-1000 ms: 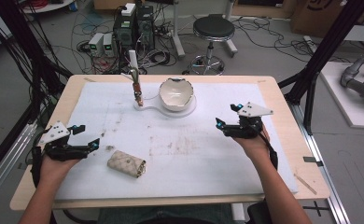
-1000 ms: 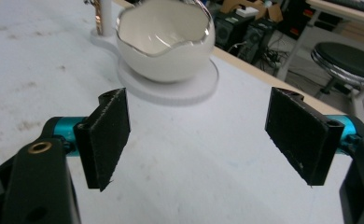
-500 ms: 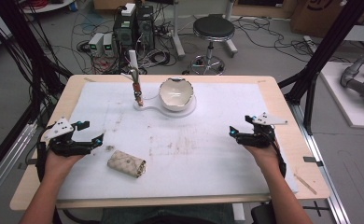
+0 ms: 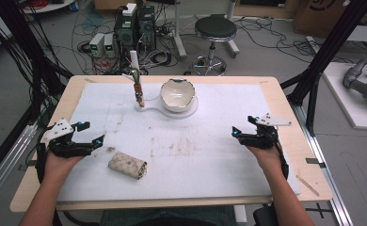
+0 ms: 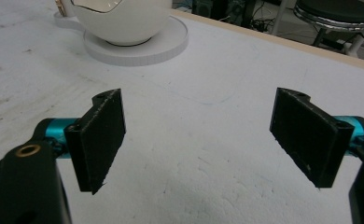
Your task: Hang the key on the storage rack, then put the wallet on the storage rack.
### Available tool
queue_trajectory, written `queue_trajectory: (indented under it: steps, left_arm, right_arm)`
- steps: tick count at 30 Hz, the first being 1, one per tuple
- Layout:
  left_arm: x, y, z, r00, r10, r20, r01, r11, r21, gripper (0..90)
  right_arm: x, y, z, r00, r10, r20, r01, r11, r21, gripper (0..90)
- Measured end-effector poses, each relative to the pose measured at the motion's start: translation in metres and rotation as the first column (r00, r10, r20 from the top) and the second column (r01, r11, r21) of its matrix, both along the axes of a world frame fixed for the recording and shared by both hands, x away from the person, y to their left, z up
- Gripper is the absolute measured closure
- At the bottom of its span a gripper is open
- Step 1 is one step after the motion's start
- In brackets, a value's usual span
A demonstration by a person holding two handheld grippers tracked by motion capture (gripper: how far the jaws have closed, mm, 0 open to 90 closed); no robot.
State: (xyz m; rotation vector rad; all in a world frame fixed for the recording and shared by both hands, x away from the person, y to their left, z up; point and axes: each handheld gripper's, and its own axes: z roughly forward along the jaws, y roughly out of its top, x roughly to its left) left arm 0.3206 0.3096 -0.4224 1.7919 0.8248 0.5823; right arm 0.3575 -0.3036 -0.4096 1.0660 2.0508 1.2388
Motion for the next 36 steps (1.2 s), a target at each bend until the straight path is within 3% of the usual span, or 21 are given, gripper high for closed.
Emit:
queue_trajectory:
  steps: [11, 25, 31, 36]
  left_arm:
    - [-0.006, 0.006, 0.000, 0.9999, 0.015, -0.001, -0.015, 0.9999, 0.004, 17.4]
    - [-0.011, 0.020, -0.001, 0.9987, 0.050, -0.012, -0.050, 0.9986, 0.015, 17.4]
    - [-0.013, 0.025, -0.002, 0.9977, 0.067, -0.010, -0.066, 0.9977, 0.010, 17.4]
    - [-0.017, 0.028, -0.002, 0.9973, 0.073, -0.011, -0.073, 0.9973, 0.014, 17.4]
  right_arm:
    - [-0.001, 0.008, 0.003, 0.9994, 0.031, 0.017, -0.031, 0.999, 0.004, 18.6]
    - [-0.002, 0.041, 0.009, 0.9912, 0.131, 0.021, -0.131, 0.991, -0.009, 18.6]
    - [-0.001, 0.073, 0.013, 0.9774, 0.211, 0.017, -0.210, 0.977, -0.026, 18.6]
    - [-0.002, 0.105, 0.016, 0.9574, 0.289, -0.006, -0.289, 0.957, -0.038, 18.6]
